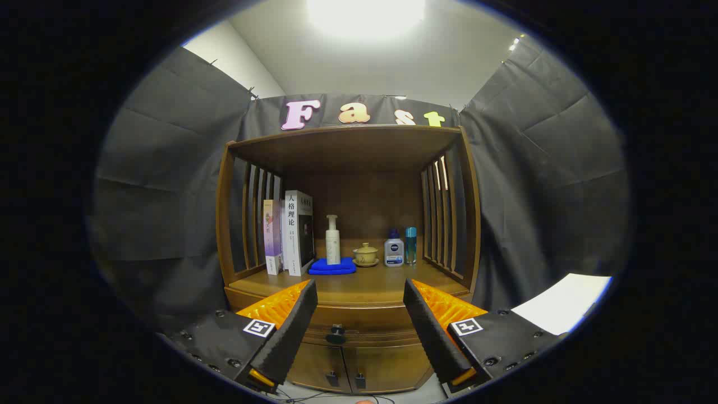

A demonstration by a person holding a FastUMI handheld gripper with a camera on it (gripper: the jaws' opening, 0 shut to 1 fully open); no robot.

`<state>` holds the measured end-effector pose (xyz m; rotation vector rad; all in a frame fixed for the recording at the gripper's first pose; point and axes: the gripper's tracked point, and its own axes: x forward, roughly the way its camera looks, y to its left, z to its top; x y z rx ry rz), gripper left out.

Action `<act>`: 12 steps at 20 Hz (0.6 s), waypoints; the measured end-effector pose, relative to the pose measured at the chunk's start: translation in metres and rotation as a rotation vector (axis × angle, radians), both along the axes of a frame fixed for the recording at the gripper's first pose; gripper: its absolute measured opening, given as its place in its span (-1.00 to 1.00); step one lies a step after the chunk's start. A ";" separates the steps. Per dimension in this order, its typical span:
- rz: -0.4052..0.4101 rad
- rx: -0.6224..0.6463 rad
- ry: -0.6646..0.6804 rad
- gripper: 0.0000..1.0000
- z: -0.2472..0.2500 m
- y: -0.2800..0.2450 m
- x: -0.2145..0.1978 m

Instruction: Pull open the drawer, take out the items inside it, and place them on the countertop above the cabinet.

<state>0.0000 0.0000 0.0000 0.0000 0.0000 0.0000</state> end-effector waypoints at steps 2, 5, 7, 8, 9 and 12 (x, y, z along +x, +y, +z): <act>0.002 -0.009 0.003 0.96 -0.002 0.002 0.001; 0.002 -0.014 0.000 0.96 -0.001 0.002 0.001; 0.005 -0.012 -0.001 0.96 -0.001 0.004 0.001; 0.006 -0.009 -0.004 0.96 0.001 0.005 0.001; 0.008 -0.007 -0.009 0.96 0.001 0.005 0.001; 0.012 -0.008 -0.009 0.96 0.000 0.007 0.001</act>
